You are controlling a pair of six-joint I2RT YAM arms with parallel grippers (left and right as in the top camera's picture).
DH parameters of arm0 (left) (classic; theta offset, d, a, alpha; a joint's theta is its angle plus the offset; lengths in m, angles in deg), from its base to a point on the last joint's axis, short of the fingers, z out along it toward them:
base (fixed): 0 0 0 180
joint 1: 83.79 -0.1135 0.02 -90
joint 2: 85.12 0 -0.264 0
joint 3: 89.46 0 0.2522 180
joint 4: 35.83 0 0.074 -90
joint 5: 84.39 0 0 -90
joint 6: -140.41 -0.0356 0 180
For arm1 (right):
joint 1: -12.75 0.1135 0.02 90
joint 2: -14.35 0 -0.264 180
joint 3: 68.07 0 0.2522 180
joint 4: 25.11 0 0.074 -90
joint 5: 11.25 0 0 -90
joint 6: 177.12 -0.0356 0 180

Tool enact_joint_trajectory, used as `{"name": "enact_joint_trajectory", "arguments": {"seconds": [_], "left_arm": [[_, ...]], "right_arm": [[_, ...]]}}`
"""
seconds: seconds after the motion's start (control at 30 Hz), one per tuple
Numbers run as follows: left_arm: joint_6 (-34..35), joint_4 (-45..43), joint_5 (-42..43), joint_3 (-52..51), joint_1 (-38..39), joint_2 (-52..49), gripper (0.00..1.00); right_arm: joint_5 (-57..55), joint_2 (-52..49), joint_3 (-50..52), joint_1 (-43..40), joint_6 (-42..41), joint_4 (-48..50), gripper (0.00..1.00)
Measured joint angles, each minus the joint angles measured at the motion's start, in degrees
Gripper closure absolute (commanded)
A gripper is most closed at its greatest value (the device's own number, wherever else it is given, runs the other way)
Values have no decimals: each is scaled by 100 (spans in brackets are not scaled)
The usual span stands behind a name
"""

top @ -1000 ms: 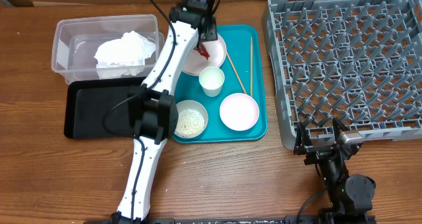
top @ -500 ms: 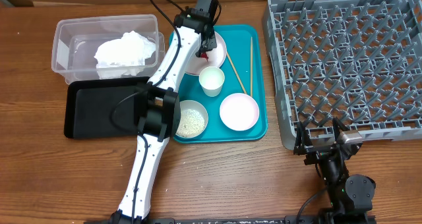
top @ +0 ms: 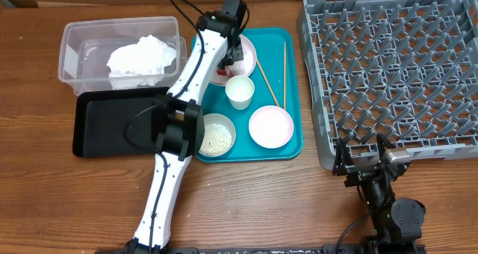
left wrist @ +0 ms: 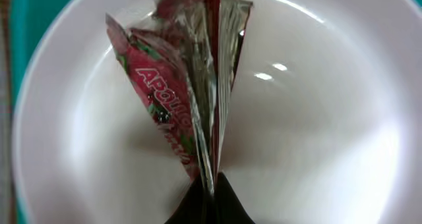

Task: Sort waste into correct bins and load items into the dishwasher
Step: 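Carry the red wrapper with the left gripper into the clear bin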

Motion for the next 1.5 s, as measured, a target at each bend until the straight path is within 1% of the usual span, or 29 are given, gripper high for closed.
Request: {"name": "enact_joint_trajectory", "arguments": {"seconds": [0.13,0.33,0.43,0.53,0.7,0.93,1.2,1.4,1.43,1.47,1.5], "left_arm": [[-162,295,2,31,-11,557,96],[-306,673,-103,238,-96,2107,96],[-323,960,-201,391,-254,2767,96],[-323,1300,-306,485,-560,3082,96],[-321,1655,-326,369,-1217,2911,96],[-323,1687,-79,243,-1827,2387,96],[-323,1672,52,221,-1882,1729,96],[-321,1674,52,221,-1884,1515,96],[-323,1674,52,221,-1884,1499,91],[-323,1674,52,221,-1884,1486,82],[-319,1674,55,221,-1884,1475,66]], "right_arm": [[0,0,0,0,-2,4,0],[0,0,0,0,-2,4,0],[0,0,0,2,0,7,0],[0,0,0,0,0,7,0],[0,0,0,0,0,2,0],[0,0,0,0,0,0,0],[-2,0,0,2,-2,4,0],[0,0,0,2,-2,4,0],[-2,0,0,2,-2,4,0],[0,0,0,0,0,4,0],[0,0,0,2,0,2,0]]}}
